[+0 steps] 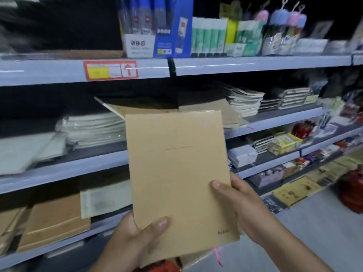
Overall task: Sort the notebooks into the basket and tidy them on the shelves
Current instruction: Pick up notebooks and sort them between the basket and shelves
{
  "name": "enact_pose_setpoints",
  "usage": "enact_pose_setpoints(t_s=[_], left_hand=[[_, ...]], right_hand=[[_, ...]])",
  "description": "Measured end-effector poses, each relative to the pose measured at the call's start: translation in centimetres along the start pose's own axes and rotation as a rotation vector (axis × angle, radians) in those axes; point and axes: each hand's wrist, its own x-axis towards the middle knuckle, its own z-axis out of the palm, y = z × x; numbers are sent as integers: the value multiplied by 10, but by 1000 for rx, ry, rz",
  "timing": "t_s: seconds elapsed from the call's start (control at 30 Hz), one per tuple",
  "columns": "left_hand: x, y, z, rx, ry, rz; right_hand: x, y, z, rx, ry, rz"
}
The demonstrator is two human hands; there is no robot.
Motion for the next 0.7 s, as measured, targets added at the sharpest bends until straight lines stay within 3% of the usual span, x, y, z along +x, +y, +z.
enact_pose_setpoints(t_s=[0.23, 0.4, 0.57, 0.7], left_hand=[[32, 31, 81, -151, 227, 107], [67, 65, 130, -282, 267, 59], [110, 106, 157, -349, 214, 35], [151, 151, 167, -354, 273, 4]], right_hand=[[22, -36, -74, -14, -181, -24], [55, -76, -122, -111, -361, -96], [121, -121, -145, -124, -308, -71], [188, -155, -144, -25, -187, 13]])
